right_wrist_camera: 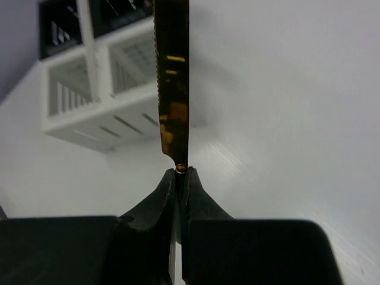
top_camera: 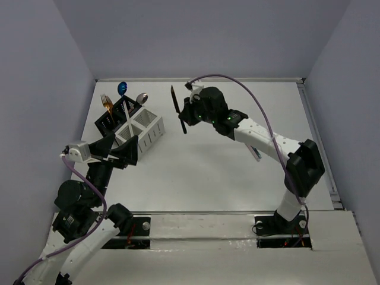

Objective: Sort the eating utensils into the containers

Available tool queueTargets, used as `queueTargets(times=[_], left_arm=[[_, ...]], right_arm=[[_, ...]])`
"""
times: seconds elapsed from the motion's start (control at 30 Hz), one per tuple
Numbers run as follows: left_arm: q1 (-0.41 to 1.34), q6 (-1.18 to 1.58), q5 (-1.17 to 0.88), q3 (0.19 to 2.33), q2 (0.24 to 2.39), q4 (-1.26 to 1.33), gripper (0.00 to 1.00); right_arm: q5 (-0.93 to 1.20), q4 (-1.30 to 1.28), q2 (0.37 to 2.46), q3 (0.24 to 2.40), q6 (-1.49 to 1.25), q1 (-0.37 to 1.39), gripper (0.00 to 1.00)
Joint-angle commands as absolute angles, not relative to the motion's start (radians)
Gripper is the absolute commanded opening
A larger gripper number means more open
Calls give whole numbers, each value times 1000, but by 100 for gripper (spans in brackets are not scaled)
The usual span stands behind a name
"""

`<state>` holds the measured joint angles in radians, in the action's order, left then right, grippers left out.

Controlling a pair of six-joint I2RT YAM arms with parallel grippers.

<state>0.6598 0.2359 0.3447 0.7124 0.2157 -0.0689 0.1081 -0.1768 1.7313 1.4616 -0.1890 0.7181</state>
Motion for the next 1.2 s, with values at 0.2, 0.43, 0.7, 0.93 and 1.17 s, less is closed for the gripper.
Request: queueTargets(times=[0.2,0.43,0.7,0.93,1.17], left_arm=[[664,219,351,707,244,-21,99],[664,218,351,707,242,-20,99],[664,218,354,707,238,-21,99],[664,219,357,707,239,-21,99],[664,219,359,707,239,-23,99]], right_arm=[[8,517,2074,1750,-178,848,0],[8,488,2304,2060,-147,867,0],[-31,531,2326,1997,-114,877,0],[-15,525,2315,1953,-112,887,1],[-18,529,2289,1916,-104,887,30]])
